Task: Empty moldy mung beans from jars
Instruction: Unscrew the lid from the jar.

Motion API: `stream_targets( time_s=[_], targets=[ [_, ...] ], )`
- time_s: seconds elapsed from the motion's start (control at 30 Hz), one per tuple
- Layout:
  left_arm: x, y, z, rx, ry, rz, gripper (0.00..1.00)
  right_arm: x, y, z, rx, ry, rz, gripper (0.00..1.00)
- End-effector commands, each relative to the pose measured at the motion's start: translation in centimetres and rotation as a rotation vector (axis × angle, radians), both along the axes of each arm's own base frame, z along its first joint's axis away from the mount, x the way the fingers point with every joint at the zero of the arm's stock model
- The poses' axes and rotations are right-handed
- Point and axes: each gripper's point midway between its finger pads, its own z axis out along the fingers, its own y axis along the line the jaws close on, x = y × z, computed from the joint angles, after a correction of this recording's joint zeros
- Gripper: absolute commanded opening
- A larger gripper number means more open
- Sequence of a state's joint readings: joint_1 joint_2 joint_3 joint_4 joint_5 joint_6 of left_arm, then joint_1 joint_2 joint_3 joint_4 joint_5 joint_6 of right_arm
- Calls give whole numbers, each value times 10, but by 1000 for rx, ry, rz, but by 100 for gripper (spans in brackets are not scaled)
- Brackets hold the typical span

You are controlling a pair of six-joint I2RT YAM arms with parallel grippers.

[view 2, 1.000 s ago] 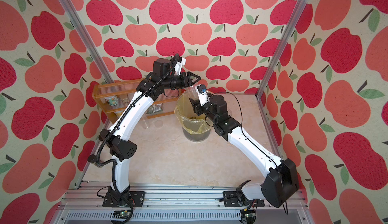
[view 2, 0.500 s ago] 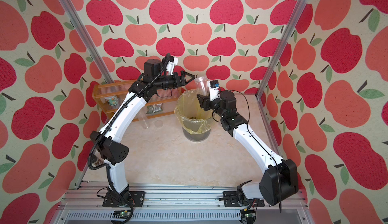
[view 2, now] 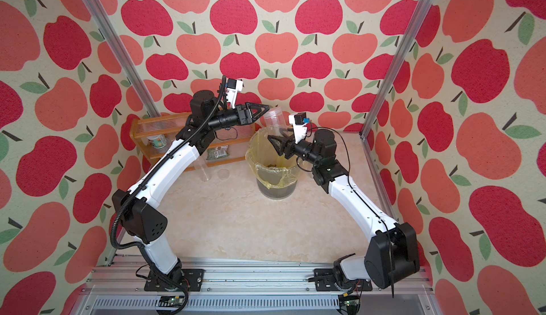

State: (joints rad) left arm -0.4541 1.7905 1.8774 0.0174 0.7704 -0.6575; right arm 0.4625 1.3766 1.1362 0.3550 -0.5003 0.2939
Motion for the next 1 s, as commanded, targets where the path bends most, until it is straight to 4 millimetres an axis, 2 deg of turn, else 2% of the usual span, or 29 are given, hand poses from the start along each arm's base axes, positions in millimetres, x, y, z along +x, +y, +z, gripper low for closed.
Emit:
stream_targets(
  time_s=[0.0,0.23,0.57,0.97],
  targets=[
    [-13,-3,25,-56,-81,-56,87,-10,4,18,46,-53,64,39],
    [-19,-13,28,-54,-100,-98,78,-8,8,18,44,-53,72,39],
    [-23,-25,26,-44,-93,-130,77,-7,10,22,39,-78,57,39],
    [-18,-33,20,-48,-51,-157,75,-6,11,21,19,-101,29,39]
  ],
)
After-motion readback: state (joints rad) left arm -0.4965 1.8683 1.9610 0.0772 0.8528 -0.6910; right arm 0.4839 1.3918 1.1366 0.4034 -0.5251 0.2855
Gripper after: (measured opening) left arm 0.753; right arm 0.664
